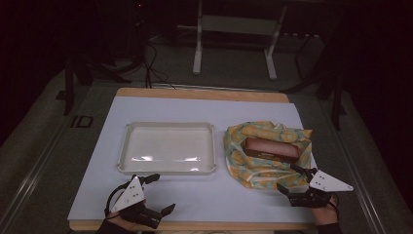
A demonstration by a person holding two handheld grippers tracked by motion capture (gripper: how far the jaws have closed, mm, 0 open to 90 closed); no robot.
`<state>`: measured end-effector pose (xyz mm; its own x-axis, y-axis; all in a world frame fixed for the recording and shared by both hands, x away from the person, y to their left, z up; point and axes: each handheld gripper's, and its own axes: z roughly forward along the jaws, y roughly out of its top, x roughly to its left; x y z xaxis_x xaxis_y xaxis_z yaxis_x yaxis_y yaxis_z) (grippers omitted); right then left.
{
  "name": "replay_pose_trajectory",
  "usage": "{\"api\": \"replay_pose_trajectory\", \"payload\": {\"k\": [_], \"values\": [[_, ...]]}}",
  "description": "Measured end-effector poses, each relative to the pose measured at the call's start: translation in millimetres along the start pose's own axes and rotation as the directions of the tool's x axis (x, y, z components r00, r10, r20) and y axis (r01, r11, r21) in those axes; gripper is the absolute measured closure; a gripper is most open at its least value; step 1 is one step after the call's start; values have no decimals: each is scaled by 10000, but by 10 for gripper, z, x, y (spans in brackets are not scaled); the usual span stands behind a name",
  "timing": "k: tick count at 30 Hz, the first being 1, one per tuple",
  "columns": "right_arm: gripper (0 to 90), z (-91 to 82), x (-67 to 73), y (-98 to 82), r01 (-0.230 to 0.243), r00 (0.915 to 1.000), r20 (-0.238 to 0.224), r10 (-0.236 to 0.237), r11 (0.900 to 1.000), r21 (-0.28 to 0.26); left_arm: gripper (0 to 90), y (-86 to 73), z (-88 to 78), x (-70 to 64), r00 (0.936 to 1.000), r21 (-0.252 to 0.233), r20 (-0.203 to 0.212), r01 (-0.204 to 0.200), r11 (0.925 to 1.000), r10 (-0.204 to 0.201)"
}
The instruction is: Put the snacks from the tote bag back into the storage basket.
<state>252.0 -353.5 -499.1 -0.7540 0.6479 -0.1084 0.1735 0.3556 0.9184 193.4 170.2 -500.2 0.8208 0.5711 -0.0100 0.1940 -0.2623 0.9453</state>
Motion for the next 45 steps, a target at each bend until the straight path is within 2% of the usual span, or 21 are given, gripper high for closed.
{"api": "replay_pose_trajectory", "payload": {"k": [7, 9, 12, 14, 16, 17, 19, 22, 24, 26, 27, 28, 32, 34, 39, 41, 42, 43, 45], "values": [[154, -2, -18, 16, -96, 9996, -282, 101, 9998, 175, 0, -1, 13, 3, 9999, 33, -65, -111, 9999, 111], [154, -5, -53, 24, -14, 9996, -284, 34, 9977, 677, 0, -3, 15, 6, 9999, 74, -78, -113, 9999, 113], [154, -34, -69, 38, 2, 9992, -388, 31, 9964, 842, 0, -3, 18, 1, 9999, 123, -40, -163, 9998, 163], [154, -38, -78, 46, -218, 9972, -690, 288, 9947, 1006, 0, -3, 18, -2, 9999, 108, -30, -169, 9998, 169], [151, -20, -68, 67, -126, 9957, -886, 273, 9868, 1615, 0, -3, 17, -1, 9998, 135, -40, -171, 9998, 172], [136, -13, -63, 71, -57, 9949, -984, 233, 9845, 1753, 0, -4, 15, -1, 9999, 122, -49, -156, 9998, 156], [132, 9, -55, 77, 34, 9901, -1383, 231, 9821, 1883, 0, -3, 13, -2, 9999, 113, -49, -151, 9998, 152], [126, 37, -59, 90, 29, 9784, -2028, 398, 9785, 2060, 0, -5, 16, -8, 9998, 141, -49, -167, 9998, 168], [126, 49, -40, 107, 263, 9745, -2231, 245, 9747, 2219, 0, -5, 18, -6, 9998, 161, -34, -182, 9997, 182], [126, 53, -27, 134, 332, 9686, -2476, 241, 9738, 2249, 0, -5, 20, -6, 9998, 182, -5, -193, 9996, 193], [126, 53, -27, 134, 332, 9686, -2476, 241, 9738, 2249, 0, -5, 20, -6, 9998, 182, -5, -193, 9996, 193], [126, 55, -21, 169, 319, 9587, -2827, 323, 9751, 2195, 0, -6, 22, -9, 9998, 190, 21, -195, 9996, 195], [131, 65, 6, 255, 563, 9577, -2876, 95, 9740, 2195, 0, -7, 26, -18, 9997, 239, 34, -233, 9994, 232], [131, 57, 4, 293, 660, 9524, -3050, -19, 9775, 2002, 0, -6, 26, -20, 9998, 248, 37, -217, 9995, 216], [130, 15, -21, 441, 1108, 9584, -2793, -590, 9786, 1736, 0, -6, 22, -22, 9997, 272, 47, -242, 9993, 241], [130, 4, -46, 477, 1137, 9595, -2746, -634, 9787, 1711, 0, -7, 24, -21, 9997, 277, 42, -243, 9993, 242], [129, -27, -107, 560, 1136, 9667, -2452, -731, 9813, 1553, 0, -7, 25, -21, 9997, 284, 47, -244, 9993, 242], [129, -27, -107, 560, 1136, 9667, -2452, -731, 9813, 1553, 0, -7, 26, -22, 9997, 294, 54, -248, 9993, 246], [137, -60, -216, 661, 1169, 9699, -2290, -830, 9834, 1388, 0, -7, 29, -23, 9996, 303, 58, -279, 9992, 278]]}}
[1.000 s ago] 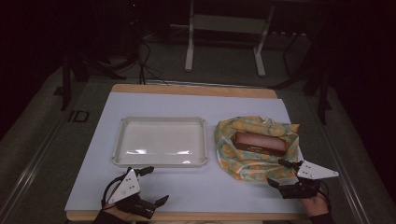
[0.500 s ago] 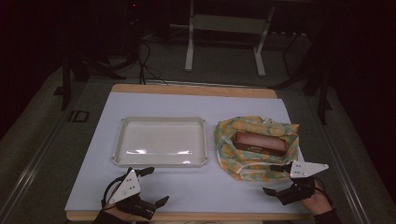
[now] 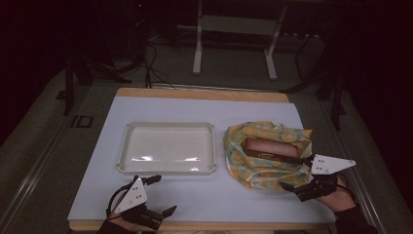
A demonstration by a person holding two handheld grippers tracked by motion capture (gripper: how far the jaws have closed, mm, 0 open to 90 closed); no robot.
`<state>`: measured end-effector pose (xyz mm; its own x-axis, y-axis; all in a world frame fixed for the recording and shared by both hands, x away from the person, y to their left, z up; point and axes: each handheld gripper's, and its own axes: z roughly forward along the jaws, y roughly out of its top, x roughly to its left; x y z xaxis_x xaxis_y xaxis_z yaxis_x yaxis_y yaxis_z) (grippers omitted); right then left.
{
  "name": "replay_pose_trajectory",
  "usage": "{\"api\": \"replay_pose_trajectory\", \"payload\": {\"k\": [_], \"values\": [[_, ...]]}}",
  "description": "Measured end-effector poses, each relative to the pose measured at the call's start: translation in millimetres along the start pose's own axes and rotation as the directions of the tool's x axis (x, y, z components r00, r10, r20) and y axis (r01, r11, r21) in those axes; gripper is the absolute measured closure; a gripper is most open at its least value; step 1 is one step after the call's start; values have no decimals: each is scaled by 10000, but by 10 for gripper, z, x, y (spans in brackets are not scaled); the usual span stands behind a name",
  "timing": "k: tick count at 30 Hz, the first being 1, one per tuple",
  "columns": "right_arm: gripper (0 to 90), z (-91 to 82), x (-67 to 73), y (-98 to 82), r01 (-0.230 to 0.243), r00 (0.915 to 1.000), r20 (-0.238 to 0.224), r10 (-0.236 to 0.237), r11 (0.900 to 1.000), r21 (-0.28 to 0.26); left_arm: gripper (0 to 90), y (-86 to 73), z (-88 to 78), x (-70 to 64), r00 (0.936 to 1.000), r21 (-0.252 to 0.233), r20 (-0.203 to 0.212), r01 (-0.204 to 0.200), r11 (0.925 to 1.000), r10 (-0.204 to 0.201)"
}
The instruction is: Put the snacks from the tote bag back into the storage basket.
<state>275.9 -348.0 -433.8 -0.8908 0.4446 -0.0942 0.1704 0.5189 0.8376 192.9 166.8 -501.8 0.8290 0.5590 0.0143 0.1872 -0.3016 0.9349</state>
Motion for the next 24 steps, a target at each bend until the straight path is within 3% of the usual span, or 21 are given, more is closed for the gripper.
{"api": "replay_pose_trajectory", "payload": {"k": [11, 24], "values": [[147, -80, -344, 227, 284, 9990, 350, -280, 9995, -118, 0, -1, 2, -2, 10000, 27, -34, -13, 10000, 13], [208, -24, -594, 407, 764, 9961, 400, -788, 9953, 589, 0, -3, 1, -4, 10000, 36, -28, -53, 10000, 53]]}}
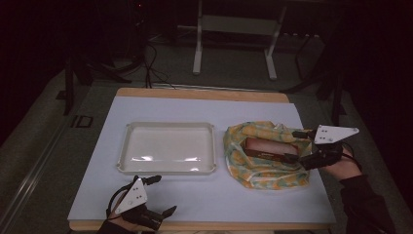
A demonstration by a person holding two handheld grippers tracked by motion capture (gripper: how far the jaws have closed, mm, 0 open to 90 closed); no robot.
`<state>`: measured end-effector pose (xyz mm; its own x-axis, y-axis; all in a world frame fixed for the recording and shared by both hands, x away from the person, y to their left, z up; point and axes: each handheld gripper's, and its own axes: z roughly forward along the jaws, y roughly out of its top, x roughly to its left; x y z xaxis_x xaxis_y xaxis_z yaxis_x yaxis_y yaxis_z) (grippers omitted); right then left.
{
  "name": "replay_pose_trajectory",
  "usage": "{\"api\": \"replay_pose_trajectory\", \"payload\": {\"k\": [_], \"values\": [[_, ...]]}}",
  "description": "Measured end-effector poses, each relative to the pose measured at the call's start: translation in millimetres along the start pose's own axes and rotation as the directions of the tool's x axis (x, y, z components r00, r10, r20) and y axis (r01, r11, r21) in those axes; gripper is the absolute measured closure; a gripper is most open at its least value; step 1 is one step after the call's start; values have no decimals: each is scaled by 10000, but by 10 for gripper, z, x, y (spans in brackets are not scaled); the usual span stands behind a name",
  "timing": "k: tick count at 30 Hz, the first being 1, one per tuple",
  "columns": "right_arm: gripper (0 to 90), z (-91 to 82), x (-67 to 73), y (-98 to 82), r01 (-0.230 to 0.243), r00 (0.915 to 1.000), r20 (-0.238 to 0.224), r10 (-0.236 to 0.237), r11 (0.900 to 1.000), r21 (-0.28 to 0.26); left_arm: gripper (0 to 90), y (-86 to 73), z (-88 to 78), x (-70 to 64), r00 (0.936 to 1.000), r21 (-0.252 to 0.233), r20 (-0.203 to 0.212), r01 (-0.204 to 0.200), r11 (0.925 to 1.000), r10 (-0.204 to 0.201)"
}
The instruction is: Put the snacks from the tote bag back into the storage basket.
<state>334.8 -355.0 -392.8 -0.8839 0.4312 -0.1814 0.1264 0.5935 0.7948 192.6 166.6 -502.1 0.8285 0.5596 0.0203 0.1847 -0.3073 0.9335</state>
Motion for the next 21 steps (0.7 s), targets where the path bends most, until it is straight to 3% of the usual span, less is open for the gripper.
{"api": "replay_pose_trajectory", "payload": {"k": [3, 8, 10, 15, 21], "values": [[212, 4, -43, 4, -64, 10000, -49, 64, 10000, 26, 0, 0, 2, -1, 10000, 13, 9, -4, 10000, 4], [230, 83, -136, -35, 176, 9997, 161, -189, 9970, 759, 0, -1, 3, 2, 10000, 35, -1, -22, 10000, 22], [230, 92, -148, -44, 154, 9997, 182, -169, 9967, 800, 0, -1, 5, 3, 10000, 42, -1, -20, 10000, 20], [242, 174, -268, -120, -92, 10000, -16, 94, 9944, 1049, 0, -3, 12, 0, 10000, 39, -4, -31, 10000, 31], [302, 322, -335, -202, 133, 9994, -347, -77, 9865, 1633, 0, -4, 9, 1, 10000, 49, 4, -44, 10000, 44]]}}
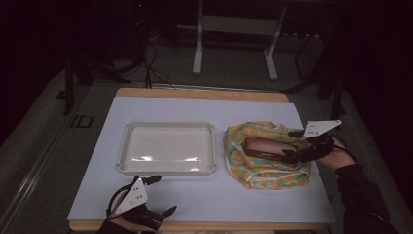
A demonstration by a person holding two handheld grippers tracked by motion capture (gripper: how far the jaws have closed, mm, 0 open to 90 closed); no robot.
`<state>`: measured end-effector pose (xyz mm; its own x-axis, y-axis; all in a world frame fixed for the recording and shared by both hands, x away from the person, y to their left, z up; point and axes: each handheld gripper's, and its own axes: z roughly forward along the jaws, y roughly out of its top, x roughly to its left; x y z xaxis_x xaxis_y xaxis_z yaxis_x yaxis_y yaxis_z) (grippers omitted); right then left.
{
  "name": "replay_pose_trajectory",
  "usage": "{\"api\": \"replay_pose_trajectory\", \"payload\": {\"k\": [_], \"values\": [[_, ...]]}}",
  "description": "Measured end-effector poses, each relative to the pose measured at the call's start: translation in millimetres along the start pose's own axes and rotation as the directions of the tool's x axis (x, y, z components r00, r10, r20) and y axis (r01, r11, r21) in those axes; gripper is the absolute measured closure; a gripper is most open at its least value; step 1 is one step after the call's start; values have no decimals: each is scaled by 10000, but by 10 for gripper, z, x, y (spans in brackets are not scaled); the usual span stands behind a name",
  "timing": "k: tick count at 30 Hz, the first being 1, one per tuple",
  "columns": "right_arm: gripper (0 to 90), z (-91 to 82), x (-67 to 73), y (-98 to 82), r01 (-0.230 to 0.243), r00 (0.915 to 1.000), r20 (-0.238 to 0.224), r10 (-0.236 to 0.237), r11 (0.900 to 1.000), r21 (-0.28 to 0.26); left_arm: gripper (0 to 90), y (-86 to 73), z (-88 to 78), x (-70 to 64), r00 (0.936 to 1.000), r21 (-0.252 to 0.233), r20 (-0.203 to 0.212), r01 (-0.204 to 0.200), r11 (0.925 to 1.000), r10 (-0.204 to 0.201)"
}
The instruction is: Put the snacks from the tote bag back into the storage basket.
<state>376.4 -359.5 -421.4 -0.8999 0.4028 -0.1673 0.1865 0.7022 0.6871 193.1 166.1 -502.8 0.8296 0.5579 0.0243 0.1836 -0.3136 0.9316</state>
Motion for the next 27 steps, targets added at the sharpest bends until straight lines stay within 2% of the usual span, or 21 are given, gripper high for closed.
{"api": "replay_pose_trajectory", "payload": {"k": [10, 13, 22, 24, 27], "values": [[321, 240, -100, -90, 62, 9992, -395, -27, 9960, 889, 0, -2, 1, 4, 10000, 42, 19, -17, 10000, 17], [314, 320, -119, -118, 192, 9990, -424, -132, 9893, 1448, 0, -4, 0, 6, 10000, 56, 6, -19, 10000, 19], [292, 455, -172, -157, 285, 9983, -566, -159, 9729, 2293, 0, -5, -5, 9, 10000, 36, -37, 30, 10000, -30], [286, 504, -172, -168, 503, 9973, -658, -340, 9633, 2638, 0, -5, -5, 6, 10000, 37, -21, 26, 10000, -26], [287, 529, -187, -170, 618, 9966, -690, -441, 9579, 2805, 0, -6, -5, 6, 10000, 39, -19, 25, 10000, -25]]}}
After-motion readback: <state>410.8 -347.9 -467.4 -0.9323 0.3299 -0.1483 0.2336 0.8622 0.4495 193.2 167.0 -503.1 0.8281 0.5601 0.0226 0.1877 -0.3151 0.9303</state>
